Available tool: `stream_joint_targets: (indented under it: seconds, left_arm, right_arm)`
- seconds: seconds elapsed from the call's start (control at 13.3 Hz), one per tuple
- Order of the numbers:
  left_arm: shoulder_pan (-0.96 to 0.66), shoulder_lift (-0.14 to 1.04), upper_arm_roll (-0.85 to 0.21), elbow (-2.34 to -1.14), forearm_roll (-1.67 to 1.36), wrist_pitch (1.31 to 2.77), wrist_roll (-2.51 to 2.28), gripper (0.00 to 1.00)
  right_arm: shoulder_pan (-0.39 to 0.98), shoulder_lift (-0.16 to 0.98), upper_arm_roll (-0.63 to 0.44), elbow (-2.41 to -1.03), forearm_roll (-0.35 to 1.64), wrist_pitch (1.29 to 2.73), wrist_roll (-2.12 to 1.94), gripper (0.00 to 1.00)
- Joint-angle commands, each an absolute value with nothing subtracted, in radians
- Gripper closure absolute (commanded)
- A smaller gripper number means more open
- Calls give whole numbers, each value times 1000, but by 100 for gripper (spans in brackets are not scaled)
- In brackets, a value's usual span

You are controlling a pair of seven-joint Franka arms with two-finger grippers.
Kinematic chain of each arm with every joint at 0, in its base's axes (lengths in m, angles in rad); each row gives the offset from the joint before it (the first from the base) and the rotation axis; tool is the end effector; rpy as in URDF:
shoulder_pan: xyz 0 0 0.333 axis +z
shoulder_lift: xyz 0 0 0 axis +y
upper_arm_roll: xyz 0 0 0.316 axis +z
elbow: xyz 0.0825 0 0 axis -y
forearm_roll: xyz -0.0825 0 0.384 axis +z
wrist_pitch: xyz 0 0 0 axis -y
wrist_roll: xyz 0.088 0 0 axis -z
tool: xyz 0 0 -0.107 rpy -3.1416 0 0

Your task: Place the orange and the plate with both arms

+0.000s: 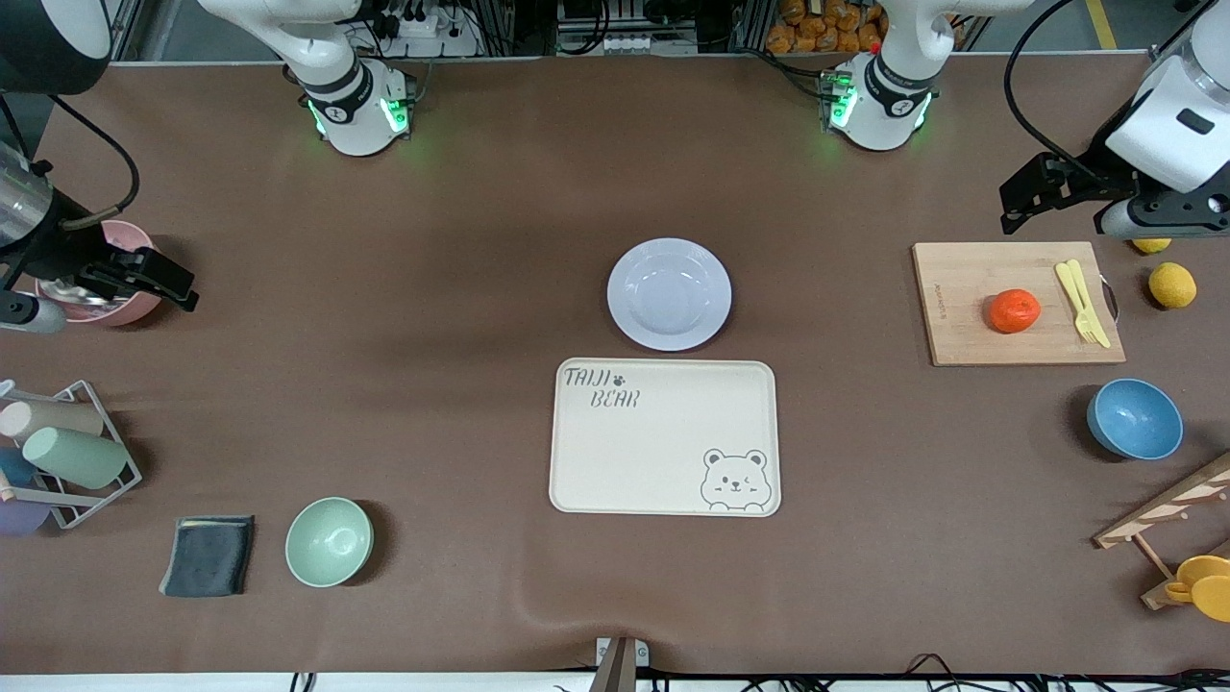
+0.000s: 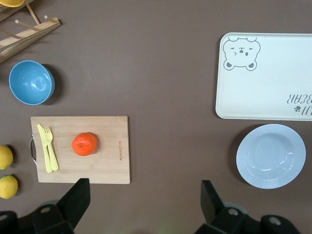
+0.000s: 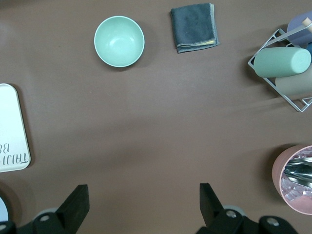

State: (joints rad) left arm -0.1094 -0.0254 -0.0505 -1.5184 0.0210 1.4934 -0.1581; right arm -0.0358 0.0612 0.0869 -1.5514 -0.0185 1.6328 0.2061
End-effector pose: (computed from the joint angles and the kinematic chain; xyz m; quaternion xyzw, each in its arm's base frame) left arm 0.5324 -0.0839 0.6561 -0.9999 0.0001 -0.0019 0.0109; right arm 0.5783 0.0262 0.6047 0.9970 -0.0770 0.0110 0.0052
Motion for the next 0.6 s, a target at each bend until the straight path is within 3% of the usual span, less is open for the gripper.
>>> stream_joint_targets:
  seconds: [0.0,0.53]
  left_arm:
    - [-62,-25,-54,-1526,44,1476,-163,0]
    - [17,34,-55,-1600,43,1482,-141,0]
  right_arm:
    - [-31,75,87,-1526,-29,1617,202,0]
    - [-34,77,87,-1526,-29,1615,204,0]
